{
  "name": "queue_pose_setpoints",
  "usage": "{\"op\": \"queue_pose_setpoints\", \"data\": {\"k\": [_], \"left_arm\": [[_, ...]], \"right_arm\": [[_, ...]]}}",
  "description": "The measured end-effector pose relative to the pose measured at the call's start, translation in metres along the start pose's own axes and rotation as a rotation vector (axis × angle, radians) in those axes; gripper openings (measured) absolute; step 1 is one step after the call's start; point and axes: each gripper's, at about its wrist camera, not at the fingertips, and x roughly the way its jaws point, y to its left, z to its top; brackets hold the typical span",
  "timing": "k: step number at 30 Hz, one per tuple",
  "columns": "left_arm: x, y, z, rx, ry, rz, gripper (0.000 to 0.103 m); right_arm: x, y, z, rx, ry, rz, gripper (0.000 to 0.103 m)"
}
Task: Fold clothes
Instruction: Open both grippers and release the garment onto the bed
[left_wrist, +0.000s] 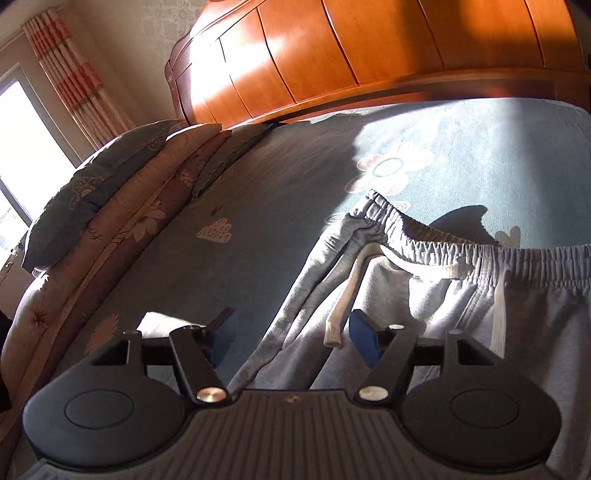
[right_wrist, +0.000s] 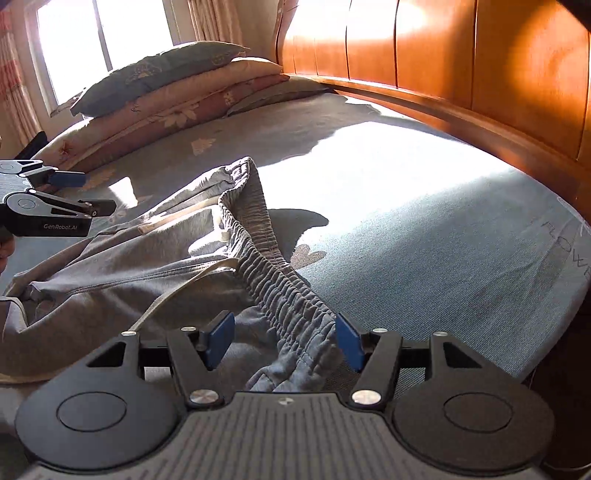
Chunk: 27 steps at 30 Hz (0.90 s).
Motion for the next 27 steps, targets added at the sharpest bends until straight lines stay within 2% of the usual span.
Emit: {"op": "queue_pose_setpoints", "data": {"k": [2,5,10,13,19,23,27], "left_arm": [[-0.03,0.008,-0.032,-0.044,0.038,0.003,0.075],[-0.069,0.014,-0.084,-0.107,0.11,0.014,0.076],[-0.132,0.017,-0.158,-0.195,0.193,0.116,0.076],[-0.162,0.022,-0.193,-0.304,0.226,0.159,0.08],[-0.191,0.027,-0.242,-0.484,0.267,0.205,0.084],[-0.194,0.02,-0.26,-0.52,0.267,0.205,0.084],[-0.193,0.014,-0.269,-0.537,0.251,0.201,0.084]], "right_arm": [[-0.003,0.018,-0.004,-0.059,-0.001,0.054,0.067],[0.0,0.056,-0.012,-0.157,0.037,0.178,0.067],[0.0,0.127,-0.035,-0.373,0.103,0.36,0.067],[-0.004,0.169,-0.049,-0.489,0.123,0.442,0.067],[-0.01,0.226,-0.067,-0.656,0.141,0.51,0.067],[-0.017,0.25,-0.074,-0.743,0.124,0.52,0.066],[-0.02,0.268,-0.084,-0.801,0.097,0.468,0.066]]}}
